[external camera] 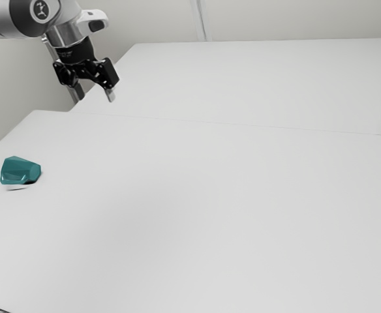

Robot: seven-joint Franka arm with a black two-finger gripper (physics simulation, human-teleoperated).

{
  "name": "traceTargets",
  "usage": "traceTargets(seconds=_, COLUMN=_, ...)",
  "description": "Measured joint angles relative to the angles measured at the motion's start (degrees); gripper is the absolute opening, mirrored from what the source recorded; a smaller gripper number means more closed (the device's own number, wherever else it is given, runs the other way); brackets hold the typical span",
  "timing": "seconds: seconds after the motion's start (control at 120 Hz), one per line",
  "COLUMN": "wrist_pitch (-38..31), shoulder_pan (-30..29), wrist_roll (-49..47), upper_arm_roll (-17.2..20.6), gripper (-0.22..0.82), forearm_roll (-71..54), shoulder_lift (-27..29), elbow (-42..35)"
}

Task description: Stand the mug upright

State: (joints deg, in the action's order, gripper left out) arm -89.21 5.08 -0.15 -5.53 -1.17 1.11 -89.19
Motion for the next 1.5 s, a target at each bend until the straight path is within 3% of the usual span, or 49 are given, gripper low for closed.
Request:
traceTargets(seconds=0.325, wrist_pitch=0.7, shoulder_pan=-2.6, wrist_roll=-0.2, upper_arm_roll=0.1, gripper=0.59, forearm_roll=-0.1, shoulder_lift=1.4, elbow=-0.4)
traceTargets(seconds=0.717, wrist_pitch=0.7, shoulder_pan=-15.3, wrist_roll=2.3, upper_arm_roll=0.2, gripper=0.59, forearm_roll=-0.1, shoulder_lift=2.3, elbow=-1.8)
traceTargets(seconds=1.325, wrist_pitch=-7.3, shoulder_pan=-35.5, wrist_roll=22.6, upper_arm_roll=0.0, gripper=0.58, forearm_roll=6.0, shoulder_lift=-0.3, elbow=-6.6)
traceTargets(seconds=1.5, wrist_pitch=-9.8, shoulder_pan=-37.0, wrist_roll=29.9, upper_arm_roll=-5.0, gripper=0.58, forearm_roll=10.6, shoulder_lift=-4.0, elbow=-6.0)
